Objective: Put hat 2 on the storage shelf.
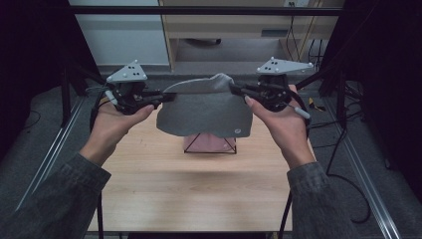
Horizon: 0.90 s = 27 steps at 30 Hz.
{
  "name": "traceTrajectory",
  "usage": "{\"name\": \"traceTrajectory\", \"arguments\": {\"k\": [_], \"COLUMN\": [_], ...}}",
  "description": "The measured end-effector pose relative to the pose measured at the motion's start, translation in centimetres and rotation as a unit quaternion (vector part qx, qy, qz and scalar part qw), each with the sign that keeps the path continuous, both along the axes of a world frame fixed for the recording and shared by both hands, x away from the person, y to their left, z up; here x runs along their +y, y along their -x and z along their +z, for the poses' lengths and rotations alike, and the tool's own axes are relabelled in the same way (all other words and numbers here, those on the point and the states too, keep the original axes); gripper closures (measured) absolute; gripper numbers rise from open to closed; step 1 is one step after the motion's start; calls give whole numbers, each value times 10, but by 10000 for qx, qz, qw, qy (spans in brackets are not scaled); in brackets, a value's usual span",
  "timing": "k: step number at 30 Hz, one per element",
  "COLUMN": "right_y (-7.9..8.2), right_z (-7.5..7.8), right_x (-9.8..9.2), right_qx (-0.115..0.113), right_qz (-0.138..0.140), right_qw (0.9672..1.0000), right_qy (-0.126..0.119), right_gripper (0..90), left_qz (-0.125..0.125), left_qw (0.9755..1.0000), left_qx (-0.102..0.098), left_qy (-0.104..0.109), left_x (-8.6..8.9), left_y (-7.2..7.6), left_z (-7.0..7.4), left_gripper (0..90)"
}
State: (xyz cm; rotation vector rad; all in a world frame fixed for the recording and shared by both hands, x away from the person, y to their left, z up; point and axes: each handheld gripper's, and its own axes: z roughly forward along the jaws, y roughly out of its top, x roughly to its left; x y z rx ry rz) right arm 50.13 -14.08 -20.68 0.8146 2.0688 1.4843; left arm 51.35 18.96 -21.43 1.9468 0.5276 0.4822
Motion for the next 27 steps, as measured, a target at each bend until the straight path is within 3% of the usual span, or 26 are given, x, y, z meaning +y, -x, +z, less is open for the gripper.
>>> {"name": "traceTrajectory", "arguments": {"k": [8,13,16,23,27], "right_y": [-23,-39,-52,-76,-86], "right_z": [17,21,17,1,-5], "right_x": [-4,-10,-14,-18,-19], "right_qx": [-256,-305,-273,-113,-51], "right_qz": [-225,-389,-467,-587,-604], "right_qw": [9991,9982,9976,9977,9976], "right_qy": [-241,-331,-441,-321,-328], "right_gripper": [865,865,865,864,864], "left_qz": [127,193,260,399,491], "left_qw": [9998,9995,9990,9976,9974], "left_qx": [-114,-260,-349,-460,-470], "left_qy": [100,-51,-132,-319,-241], "left_x": [-8,-19,-26,-35,-35], "left_y": [-22,-35,-46,-69,-81], "left_z": [13,18,15,2,-5], "left_gripper": [862,862,862,862,863]}}
